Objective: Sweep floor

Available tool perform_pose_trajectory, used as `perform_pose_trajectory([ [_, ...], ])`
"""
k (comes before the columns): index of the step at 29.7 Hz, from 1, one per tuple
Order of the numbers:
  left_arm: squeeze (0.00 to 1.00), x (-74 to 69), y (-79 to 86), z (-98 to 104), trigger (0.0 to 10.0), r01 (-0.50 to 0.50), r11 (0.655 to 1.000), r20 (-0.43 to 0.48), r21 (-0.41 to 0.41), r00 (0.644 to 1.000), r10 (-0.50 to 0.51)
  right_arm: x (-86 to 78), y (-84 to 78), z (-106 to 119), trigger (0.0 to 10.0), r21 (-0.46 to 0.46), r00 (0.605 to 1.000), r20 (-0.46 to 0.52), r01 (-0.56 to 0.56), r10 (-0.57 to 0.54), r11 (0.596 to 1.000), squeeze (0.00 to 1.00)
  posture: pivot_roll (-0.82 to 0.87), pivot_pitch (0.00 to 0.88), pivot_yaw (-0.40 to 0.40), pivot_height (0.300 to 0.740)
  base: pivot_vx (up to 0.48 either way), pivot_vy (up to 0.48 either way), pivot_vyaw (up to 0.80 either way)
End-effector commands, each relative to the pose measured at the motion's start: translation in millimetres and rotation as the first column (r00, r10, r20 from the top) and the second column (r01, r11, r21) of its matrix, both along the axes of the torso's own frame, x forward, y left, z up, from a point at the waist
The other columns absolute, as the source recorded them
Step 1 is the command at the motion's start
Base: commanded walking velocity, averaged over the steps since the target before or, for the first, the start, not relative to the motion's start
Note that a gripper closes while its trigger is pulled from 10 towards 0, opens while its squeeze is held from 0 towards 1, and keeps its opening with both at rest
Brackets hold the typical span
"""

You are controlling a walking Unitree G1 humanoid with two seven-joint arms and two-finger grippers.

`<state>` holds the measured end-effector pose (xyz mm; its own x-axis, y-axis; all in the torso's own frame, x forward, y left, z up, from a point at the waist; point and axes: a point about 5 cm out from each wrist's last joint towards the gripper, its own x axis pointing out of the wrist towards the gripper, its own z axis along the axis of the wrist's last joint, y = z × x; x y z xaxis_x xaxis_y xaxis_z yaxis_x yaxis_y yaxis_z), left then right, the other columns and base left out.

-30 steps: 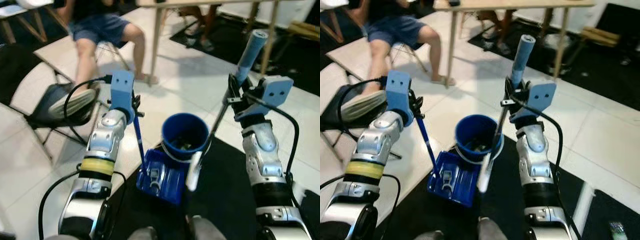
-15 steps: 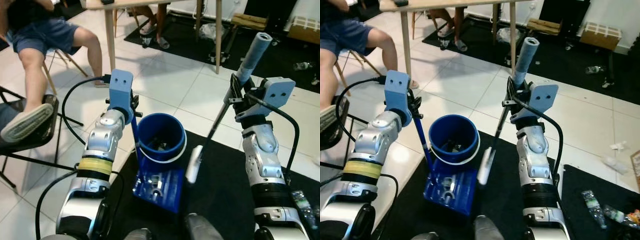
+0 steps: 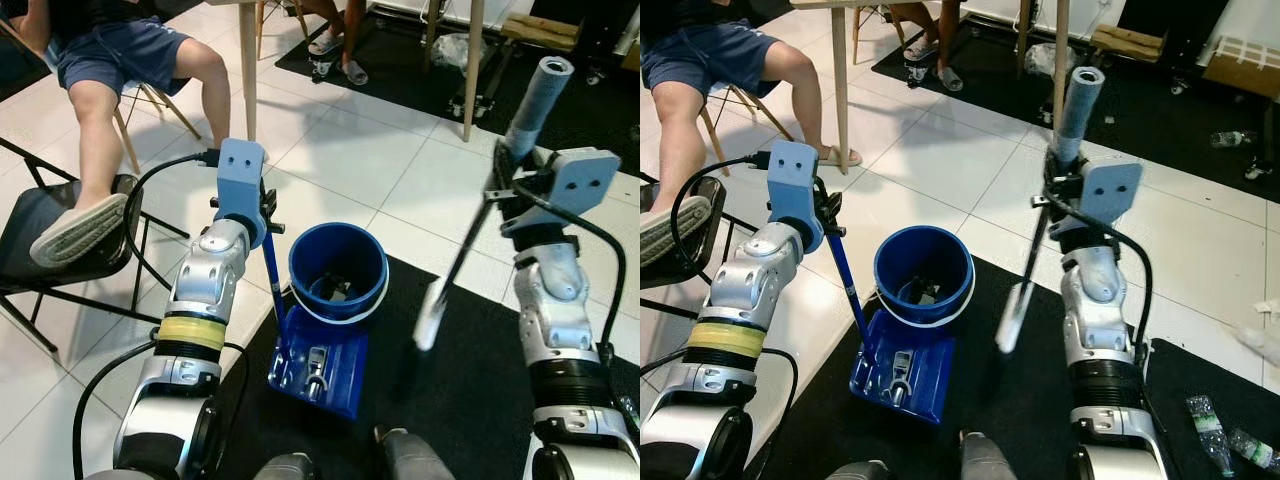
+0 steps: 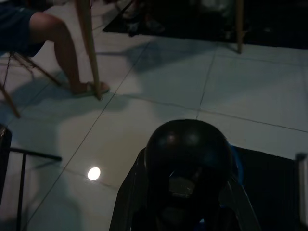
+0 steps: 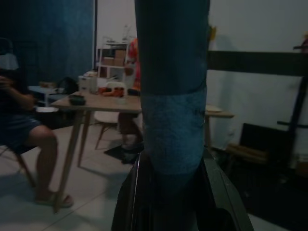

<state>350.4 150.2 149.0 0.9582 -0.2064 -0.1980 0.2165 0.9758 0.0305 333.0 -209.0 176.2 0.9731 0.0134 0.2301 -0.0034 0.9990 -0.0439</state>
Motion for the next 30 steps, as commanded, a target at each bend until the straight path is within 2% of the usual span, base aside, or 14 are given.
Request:
perform_pose_trajectory([
  [1,0.0,-3.6,-7.3,15,10.0,0.063,0.998,0.099,-0.017,0.993,-0.061,-2.0,3.3,10,10.0,0.008,0.998,0.057,-0.01,0.01,1.0,0.0,0.02,0.059,0.046,0.74,0.0,0.0,0.0],
  [8,0.0,-21.9,-9.9,15,10.0,0.101,0.994,0.136,-0.047,0.986,-0.094,-9.4,6.2,8,10.0,0.016,0.998,0.065,-0.018,0.017,1.0,0.0,0.03,0.066,0.046,0.74,0.0,0.0,0.0],
  [11,0.0,-33.9,-12.3,15,10.0,0.128,0.991,0.169,-0.033,0.978,-0.121,-15.0,8.1,8,10.0,0.016,0.997,0.068,-0.031,0.03,0.999,0.0,0.03,0.072,0.042,0.74,0.0,0.0,0.0],
  [13,0.0,-36.7,-13.3,14,10.0,0.135,0.99,0.173,-0.029,0.976,-0.128,-16.4,8.7,8,10.0,0.015,0.997,0.067,-0.035,0.034,0.999,0.0,0.03,0.072,0.042,0.74,0.0,0.0,0.0],
  [17,0.0,-55.3,-24.9,-5,10.0,0.217,0.972,0.145,0.094,0.962,-0.229,-21.2,15.0,3,10.0,0.015,0.997,0.047,-0.062,0.061,0.998,0.0,0.03,0.072,0.042,0.74,0.0,0.0,0.0],
  [18,0.0,-55.3,-24.9,-5,10.0,0.217,0.972,0.145,0.094,0.962,-0.229,-21.2,15.0,3,10.0,0.015,0.997,0.047,-0.062,0.061,0.998,0.0,0.03,0.072,0.042,0.74,0.0,0.0,0.0],
  [20,0.0,-65.4,-30.2,-24,10.0,0.244,0.964,0.085,0.103,0.964,-0.253,-22.2,19.6,-1,10.0,0.02,0.997,0.037,-0.073,0.072,0.997,0.0,0.03,0.072,0.044,0.74,0.0,0.0,0.0],
  [21,0.0,-65.4,-30.2,-24,10.0,0.244,0.964,0.085,0.103,0.964,-0.253,-22.2,19.6,-1,10.0,0.02,0.997,0.037,-0.073,0.072,0.997,0.0,0.03,0.072,0.044,0.74,0.0,0.0,0.0],
  [24,0.0,-75.4,-31.9,-46,10.0,0.238,0.967,0.012,0.091,0.971,-0.24,-23.3,24.0,-2,10.0,0.027,0.996,0.032,-0.083,0.082,0.996,0.0,0.03,0.071,0.045,0.74,0.0,0.0,0.0],
  [30,0.0,-74.0,-26.5,-54,10.0,0.202,0.975,-0.011,0.095,0.979,-0.202,-21.4,23.0,0,10.0,0.026,0.996,0.033,-0.085,0.084,0.996,0.0,0.03,0.063,0.04,0.74,0.0,0.0,0.0],
])
